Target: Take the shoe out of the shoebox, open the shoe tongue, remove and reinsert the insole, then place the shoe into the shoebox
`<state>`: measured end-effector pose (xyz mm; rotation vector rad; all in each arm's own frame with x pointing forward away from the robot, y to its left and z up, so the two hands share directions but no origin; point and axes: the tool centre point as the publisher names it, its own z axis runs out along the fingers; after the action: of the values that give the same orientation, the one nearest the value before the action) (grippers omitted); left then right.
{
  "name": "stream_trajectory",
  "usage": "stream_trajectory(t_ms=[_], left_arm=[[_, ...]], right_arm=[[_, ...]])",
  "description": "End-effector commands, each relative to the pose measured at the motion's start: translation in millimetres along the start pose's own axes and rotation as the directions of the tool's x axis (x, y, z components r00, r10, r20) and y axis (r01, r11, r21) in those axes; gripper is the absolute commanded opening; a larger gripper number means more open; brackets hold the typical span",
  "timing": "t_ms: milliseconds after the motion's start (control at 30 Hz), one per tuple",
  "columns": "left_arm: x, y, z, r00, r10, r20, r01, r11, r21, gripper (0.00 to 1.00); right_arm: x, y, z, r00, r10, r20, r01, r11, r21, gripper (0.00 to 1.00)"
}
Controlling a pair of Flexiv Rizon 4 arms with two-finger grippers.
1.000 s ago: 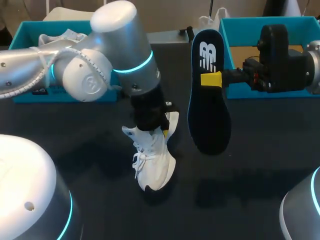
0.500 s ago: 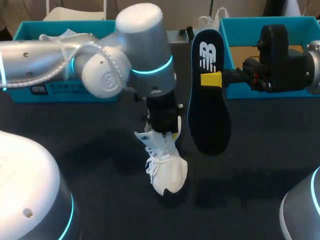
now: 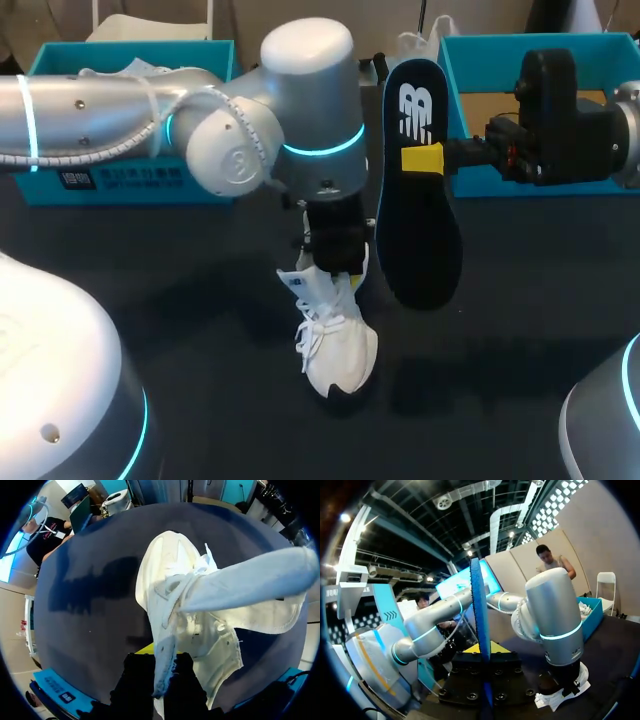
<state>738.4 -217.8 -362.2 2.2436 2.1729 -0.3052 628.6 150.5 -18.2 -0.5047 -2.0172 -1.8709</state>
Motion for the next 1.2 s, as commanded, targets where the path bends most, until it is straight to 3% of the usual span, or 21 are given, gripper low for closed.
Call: stream_trajectory(t_ms=[33,567,600,633,667,700,867,1200], left_arm=[[-10.4,2,11,1.0,0.004,-0.021,-0.004,1.0,0.0,0.0],[-15.4,14,26,0.999,-0.04,-0.006,0.04,0.998,-0.04,0.0],[-15.6,14,25,0.999,-0.036,0.003,0.036,0.998,-0.045,0.25],[-15.5,14,23,0.999,-0.035,0.012,0.035,0.998,-0.048,0.73],[-15.1,14,20,0.999,-0.031,0.025,0.033,0.998,-0.05,0.95],[-14.6,15,17,0.999,-0.031,0.038,0.032,0.998,-0.051,1.0],[-7.0,12,-12,0.991,-0.012,0.135,0.026,0.995,-0.101,1.0],[6.1,13,-94,0.89,0.066,0.451,0.008,0.987,-0.161,1.0]], right_arm=[[-1.3,0.7,3,1.0,0.0,0.0,0.0,1.0,0.0,0.0],[-1.3,0.7,3,1.0,0.0,0.0,0.0,1.0,0.0,0.0],[-1.3,0.7,3,1.0,0.0,0.0,0.0,1.0,0.0,0.0],[-1.3,0.7,3,1.0,0.0,0.0,0.0,1.0,0.0,0.0],[-1.3,0.7,3,1.0,0.0,0.0,0.0,1.0,0.0,0.0],[-1.3,0.7,3,1.0,0.0,0.0,0.0,1.0,0.0,0.0],[-1.3,0.7,3,1.0,0.0,0.0,0.0,1.0,0.0,0.0],[-1.3,0.7,3,1.0,0.0,0.0,0.0,1.0,0.0,0.0]])
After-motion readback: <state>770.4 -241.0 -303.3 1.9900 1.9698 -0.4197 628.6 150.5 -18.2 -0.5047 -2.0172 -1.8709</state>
